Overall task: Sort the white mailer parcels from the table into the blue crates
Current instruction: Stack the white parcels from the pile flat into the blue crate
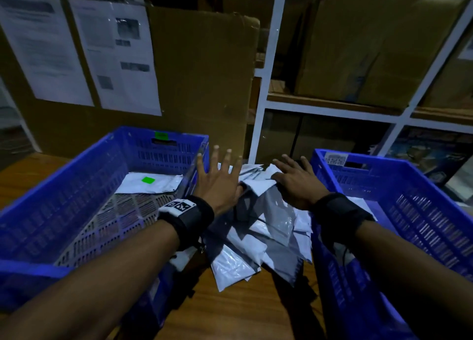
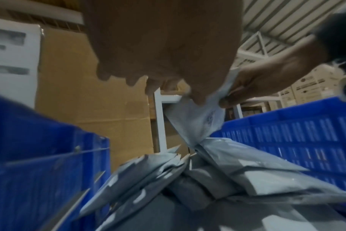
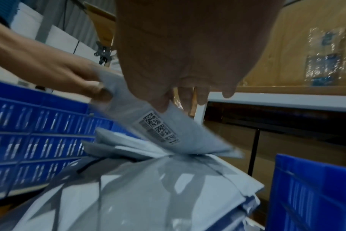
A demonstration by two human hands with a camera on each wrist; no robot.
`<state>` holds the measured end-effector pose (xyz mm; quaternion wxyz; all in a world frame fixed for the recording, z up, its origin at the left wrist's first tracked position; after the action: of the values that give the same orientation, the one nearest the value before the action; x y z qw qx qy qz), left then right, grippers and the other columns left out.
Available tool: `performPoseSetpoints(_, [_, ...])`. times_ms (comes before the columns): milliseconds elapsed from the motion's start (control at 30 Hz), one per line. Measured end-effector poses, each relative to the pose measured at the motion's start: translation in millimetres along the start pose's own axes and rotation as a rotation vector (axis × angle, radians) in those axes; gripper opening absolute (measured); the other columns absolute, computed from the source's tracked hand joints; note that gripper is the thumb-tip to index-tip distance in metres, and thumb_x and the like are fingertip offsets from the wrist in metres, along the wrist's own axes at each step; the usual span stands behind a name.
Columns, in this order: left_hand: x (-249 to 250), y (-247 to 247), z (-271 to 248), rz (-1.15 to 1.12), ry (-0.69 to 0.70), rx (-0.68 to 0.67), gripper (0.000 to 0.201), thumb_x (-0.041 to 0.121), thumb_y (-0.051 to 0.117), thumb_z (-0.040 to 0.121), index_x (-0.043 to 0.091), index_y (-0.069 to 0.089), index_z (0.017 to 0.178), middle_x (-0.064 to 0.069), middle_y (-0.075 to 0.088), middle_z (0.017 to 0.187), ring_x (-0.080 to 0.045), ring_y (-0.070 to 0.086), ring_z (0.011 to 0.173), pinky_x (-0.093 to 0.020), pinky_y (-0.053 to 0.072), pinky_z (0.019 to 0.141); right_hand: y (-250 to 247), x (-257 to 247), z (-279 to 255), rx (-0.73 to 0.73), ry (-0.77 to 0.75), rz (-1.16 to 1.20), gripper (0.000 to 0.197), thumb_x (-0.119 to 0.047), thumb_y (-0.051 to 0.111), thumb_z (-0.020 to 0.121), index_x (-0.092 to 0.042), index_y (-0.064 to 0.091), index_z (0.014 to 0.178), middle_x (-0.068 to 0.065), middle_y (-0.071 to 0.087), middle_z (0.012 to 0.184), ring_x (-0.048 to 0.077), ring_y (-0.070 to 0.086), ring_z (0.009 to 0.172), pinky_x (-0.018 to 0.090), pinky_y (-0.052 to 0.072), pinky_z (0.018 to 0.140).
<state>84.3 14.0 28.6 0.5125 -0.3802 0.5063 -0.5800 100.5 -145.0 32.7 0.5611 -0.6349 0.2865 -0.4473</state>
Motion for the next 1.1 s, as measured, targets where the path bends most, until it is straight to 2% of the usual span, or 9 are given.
performPoseSetpoints(133, [14.6, -20.3, -3.9, 0.027, 0.102, 0.119, 0.086, 0.061, 0.054, 0.089, 0.024, 0.015, 0.157, -0.009, -0.003, 0.167, -0.039, -0.014, 0.15, -0.07, -0.007, 0.114, -27.8, -0.2, -2.7, 0.088, 0.014, -0.011, 0.04, -0.033, 0.036, 0.102, -0.021, 0.05, 0.137, 0.002, 0.019, 0.163, 0.023, 0.002, 0.152, 0.06, 0.001, 0.118])
performPoseSetpoints(267, [21.5, -50.2, -9.3, -0.052, 0.181, 0.192, 0.035, 0.033, 0.061, 0.093, 0.027, 0.057, 0.127, -0.005, 0.01, 0.166, -0.036, -0.009, 0.152, -0.068, 0.001, 0.116, -52.5, -2.0, -8.0, 0.148, -0.023, 0.053, 0.038, -0.034, 0.042, 0.1, -0.019, 0.054, 0.133, 0.0, 0.031, 0.158, 0.02, 0.011, 0.151, 0.054, 0.002, 0.12])
performPoseSetpoints(367, [2.2, -70.7, -7.2, -0.326, 0.104, 0.193, 0.021, 0.013, 0.057, 0.093, 0.025, 0.064, 0.109, -0.002, 0.016, 0.165, -0.033, -0.01, 0.152, -0.066, -0.001, 0.117, -63.5, 10.1, -12.4, 0.197, -0.027, 0.201, 0.04, -0.031, 0.05, 0.099, -0.019, 0.053, 0.136, -0.002, 0.043, 0.152, 0.02, 0.015, 0.15, 0.054, 0.0, 0.12])
performPoseSetpoints(467, [-18.9, -82.5, -1.3, -0.461, 0.023, 0.2, 0.02, 0.022, 0.056, 0.097, 0.026, 0.065, 0.114, -0.003, 0.017, 0.165, -0.035, -0.009, 0.151, -0.066, -0.001, 0.116, -70.4, 25.4, -14.5, 0.237, 0.026, 0.274, 0.04, -0.034, 0.044, 0.102, -0.02, 0.053, 0.138, 0.0, 0.05, 0.146, 0.02, 0.019, 0.149, 0.05, 0.001, 0.12])
performPoseSetpoints(567, [-32.0, -93.5, 0.4, -0.421, -0.039, 0.276, 0.041, 0.041, 0.054, 0.098, 0.025, 0.051, 0.136, -0.006, 0.008, 0.167, -0.032, -0.01, 0.152, -0.064, -0.003, 0.118, -82.4, 29.0, -15.3, 0.302, 0.024, 0.305, 0.04, -0.036, 0.041, 0.103, -0.018, 0.057, 0.134, 0.006, 0.055, 0.141, 0.022, 0.026, 0.147, 0.05, 0.008, 0.118])
performPoseSetpoints(633, [-38.5, -98.5, -1.1, -0.364, -0.083, 0.336, 0.072, 0.051, 0.051, 0.097, 0.021, 0.022, 0.156, -0.008, -0.006, 0.167, -0.03, -0.015, 0.151, -0.059, -0.005, 0.12, -87.7, 28.2, -14.0, 0.304, 0.014, 0.299, 0.049, -0.043, 0.032, 0.098, -0.018, 0.059, 0.13, 0.006, 0.056, 0.139, 0.023, 0.029, 0.146, 0.05, 0.01, 0.117])
performPoseSetpoints(700, [-41.2, -103.0, -5.8, -0.329, -0.093, 0.419, 0.091, 0.053, 0.057, 0.093, 0.017, 0.004, 0.159, -0.009, -0.015, 0.165, -0.03, -0.019, 0.151, -0.058, -0.006, 0.12, -90.0, 30.9, -12.3, 0.296, 0.019, 0.299, 0.052, -0.044, 0.027, 0.095, -0.019, 0.059, 0.128, 0.005, 0.056, 0.138, 0.023, 0.03, 0.145, 0.052, 0.012, 0.116])
performPoseSetpoints(900, [-14.8, -109.6, -19.2, -0.111, 0.044, 0.537, 0.115, 0.061, 0.065, 0.083, 0.009, -0.005, 0.158, -0.02, -0.017, 0.163, -0.038, -0.015, 0.15, -0.063, -0.002, 0.119, -97.9, 45.0, -16.4, 0.284, 0.019, 0.273, 0.041, -0.032, 0.038, 0.104, -0.014, 0.051, 0.138, 0.007, 0.05, 0.145, 0.026, 0.024, 0.148, 0.053, 0.014, 0.117])
performPoseSetpoints(1100, [26.7, -104.9, -20.7, 0.006, 0.109, 0.463, 0.103, 0.062, 0.052, 0.09, 0.011, -0.005, 0.159, -0.021, -0.028, 0.159, -0.043, -0.024, 0.146, -0.063, -0.01, 0.116, -109.9, 47.6, -30.5, 0.298, 0.039, 0.213, 0.043, -0.034, 0.038, 0.104, -0.013, 0.05, 0.139, 0.005, 0.044, 0.151, 0.025, 0.021, 0.149, 0.05, 0.013, 0.12])
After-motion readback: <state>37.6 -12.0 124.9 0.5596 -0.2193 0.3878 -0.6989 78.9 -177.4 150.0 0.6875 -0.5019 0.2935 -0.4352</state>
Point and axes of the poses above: each hand's wrist, its own z-axis towards the middle knuckle, its own y-axis out of the palm, x = y × z, the point moved 9 cm from there along z, towards the middle knuckle
